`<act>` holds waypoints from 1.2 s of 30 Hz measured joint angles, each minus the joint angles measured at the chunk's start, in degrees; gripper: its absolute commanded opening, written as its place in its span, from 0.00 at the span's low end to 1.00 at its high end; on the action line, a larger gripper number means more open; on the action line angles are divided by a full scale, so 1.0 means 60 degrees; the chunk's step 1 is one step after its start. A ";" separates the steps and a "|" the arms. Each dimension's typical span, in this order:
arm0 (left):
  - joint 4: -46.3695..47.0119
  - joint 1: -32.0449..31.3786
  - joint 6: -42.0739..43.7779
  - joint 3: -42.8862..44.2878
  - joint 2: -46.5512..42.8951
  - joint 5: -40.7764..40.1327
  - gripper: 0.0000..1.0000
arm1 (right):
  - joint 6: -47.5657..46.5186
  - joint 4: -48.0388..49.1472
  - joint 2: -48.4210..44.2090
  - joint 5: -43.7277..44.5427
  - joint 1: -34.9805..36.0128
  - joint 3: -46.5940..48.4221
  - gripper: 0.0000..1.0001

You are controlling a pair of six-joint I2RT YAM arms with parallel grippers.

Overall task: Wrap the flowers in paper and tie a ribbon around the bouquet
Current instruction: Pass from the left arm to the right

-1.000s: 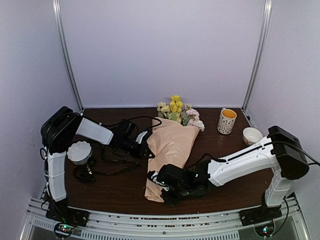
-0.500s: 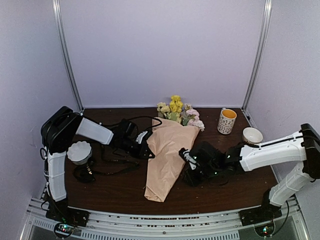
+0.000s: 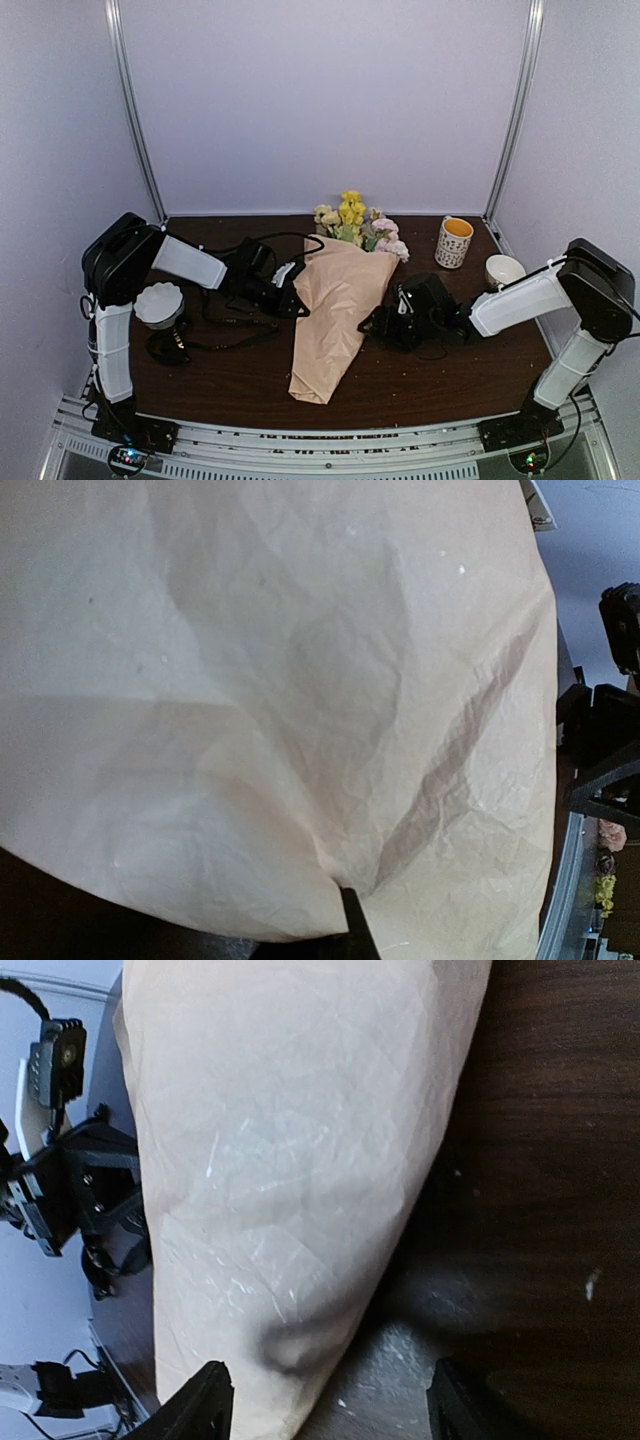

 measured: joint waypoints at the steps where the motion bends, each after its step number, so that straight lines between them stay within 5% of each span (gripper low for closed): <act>1: 0.0000 0.0000 0.0004 0.0000 0.0000 0.0000 0.00 | 0.0219 0.0484 0.0149 -0.0124 -0.0047 -0.0073 0.69; 9: 0.0000 0.0000 0.0007 0.0007 0.0011 0.0026 0.00 | 0.1836 0.3770 0.1581 -0.1002 -0.0117 -0.0193 0.59; 18: 0.0004 0.0025 0.0007 0.0018 0.0036 0.0102 0.00 | 0.2178 0.4426 0.1843 -0.1508 -0.0120 -0.0186 0.00; 20: 0.0007 0.0025 0.0007 0.0018 0.0036 0.0098 0.00 | 0.2262 0.4524 0.1887 -0.1570 -0.0127 -0.0189 0.00; 28: -0.0226 -0.0004 0.0153 0.0106 -0.0109 -0.0051 0.31 | 0.2266 0.4685 0.1891 -0.1592 -0.0149 -0.0375 0.00; 36: -0.2240 0.0142 0.0641 0.0313 -0.1497 -0.2091 0.43 | 0.2040 0.4484 0.1730 -0.1555 -0.0153 -0.0412 0.00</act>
